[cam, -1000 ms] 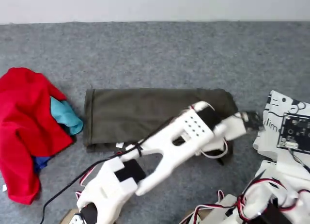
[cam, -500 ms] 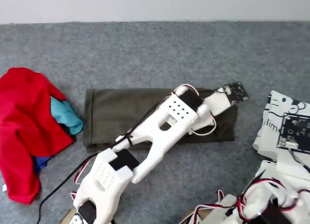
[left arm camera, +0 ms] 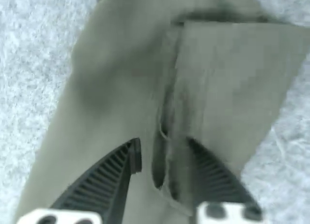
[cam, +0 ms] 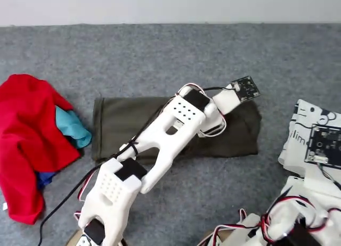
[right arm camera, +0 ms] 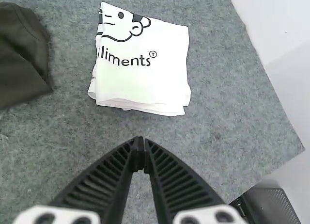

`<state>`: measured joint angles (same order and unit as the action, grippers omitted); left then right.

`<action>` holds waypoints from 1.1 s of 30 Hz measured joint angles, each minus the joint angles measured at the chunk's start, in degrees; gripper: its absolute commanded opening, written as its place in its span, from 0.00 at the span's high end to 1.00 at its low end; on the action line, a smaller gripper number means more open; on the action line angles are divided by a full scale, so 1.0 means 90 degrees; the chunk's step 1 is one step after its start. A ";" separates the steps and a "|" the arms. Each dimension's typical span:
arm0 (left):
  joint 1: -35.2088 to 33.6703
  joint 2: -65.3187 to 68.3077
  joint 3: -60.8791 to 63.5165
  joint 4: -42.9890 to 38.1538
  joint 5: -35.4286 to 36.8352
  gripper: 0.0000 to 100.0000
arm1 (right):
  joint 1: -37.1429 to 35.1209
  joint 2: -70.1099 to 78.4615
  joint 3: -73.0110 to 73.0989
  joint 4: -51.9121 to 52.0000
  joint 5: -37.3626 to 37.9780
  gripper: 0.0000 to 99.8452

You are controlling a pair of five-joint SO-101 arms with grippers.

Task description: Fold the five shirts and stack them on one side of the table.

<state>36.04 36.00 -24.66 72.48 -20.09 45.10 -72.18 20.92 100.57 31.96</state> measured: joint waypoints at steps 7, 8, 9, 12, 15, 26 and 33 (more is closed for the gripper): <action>-0.0342 0.0332 0.0010 -0.0010 0.0186 0.83 | 0.0000 0.0000 0.0000 0.0000 0.0000 0.99; -0.0400 0.0332 -0.0020 0.0020 0.0195 0.85 | 0.0000 0.0000 0.0000 0.0000 0.0000 0.99; -0.0449 0.0332 -0.0088 0.0088 0.0195 0.86 | 0.0000 0.0000 0.0000 0.0000 0.0000 0.99; -0.0508 0.0322 -0.0361 0.0537 0.0225 0.89 | 0.0000 0.0000 0.0000 0.0000 0.0000 0.99; -0.0498 0.0234 -0.0674 0.1192 0.0195 0.91 | 0.0000 0.0000 0.0000 0.0000 0.0000 0.99; -0.0283 -0.0293 -0.0879 0.2344 0.0195 0.92 | 0.0000 0.0000 0.0000 0.0000 0.0000 0.99; 0.0303 -0.0293 -0.0879 0.2374 0.0195 0.94 | 0.0000 -0.0049 0.0000 0.0000 0.0000 0.99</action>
<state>38.77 33.36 -32.57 93.85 -18.33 45.10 -72.62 20.92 100.57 31.96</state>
